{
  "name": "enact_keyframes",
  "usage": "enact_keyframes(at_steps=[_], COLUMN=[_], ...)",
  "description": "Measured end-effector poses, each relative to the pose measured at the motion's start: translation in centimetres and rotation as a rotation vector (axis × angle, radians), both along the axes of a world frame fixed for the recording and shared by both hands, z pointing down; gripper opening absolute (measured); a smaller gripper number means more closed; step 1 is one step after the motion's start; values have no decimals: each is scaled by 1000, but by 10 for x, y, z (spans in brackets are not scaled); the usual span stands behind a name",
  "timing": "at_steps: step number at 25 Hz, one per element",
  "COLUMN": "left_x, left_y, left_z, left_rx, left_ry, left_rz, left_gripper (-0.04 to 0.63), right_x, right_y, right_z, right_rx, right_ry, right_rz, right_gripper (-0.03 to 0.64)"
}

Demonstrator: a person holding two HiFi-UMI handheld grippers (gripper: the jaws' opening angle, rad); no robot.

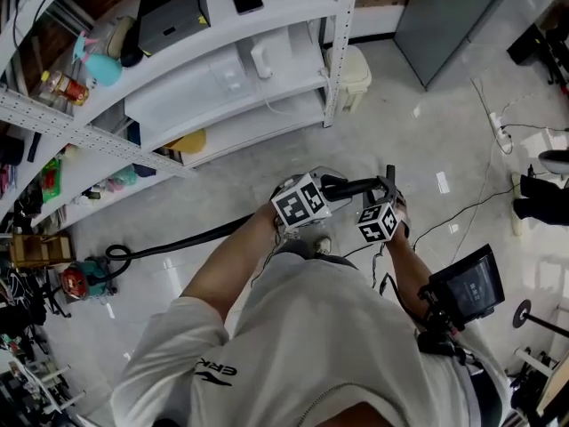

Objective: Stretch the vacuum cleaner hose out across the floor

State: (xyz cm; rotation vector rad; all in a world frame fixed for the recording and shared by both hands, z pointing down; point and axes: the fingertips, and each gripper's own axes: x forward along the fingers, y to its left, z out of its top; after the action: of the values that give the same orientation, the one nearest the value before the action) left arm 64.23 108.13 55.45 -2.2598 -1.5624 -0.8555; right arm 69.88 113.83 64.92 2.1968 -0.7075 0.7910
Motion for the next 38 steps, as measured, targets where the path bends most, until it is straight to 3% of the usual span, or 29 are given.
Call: enact_keyframes(at_steps=[18, 30, 38], left_x=[55, 109, 127], left_y=[5, 58, 99], left_z=[6, 17, 26], left_rx=[-50, -20, -4], left_ry=[-48, -22, -40], left_rz=[44, -76, -114], left_gripper=[143, 135, 132], right_x=[52, 113, 129], right_y=[6, 48, 85], right_z=[17, 24, 34], right_rx=[-39, -4, 13], right_ry=[-56, -48, -67], right_rz=[60, -79, -120], right_gripper=[160, 160, 160])
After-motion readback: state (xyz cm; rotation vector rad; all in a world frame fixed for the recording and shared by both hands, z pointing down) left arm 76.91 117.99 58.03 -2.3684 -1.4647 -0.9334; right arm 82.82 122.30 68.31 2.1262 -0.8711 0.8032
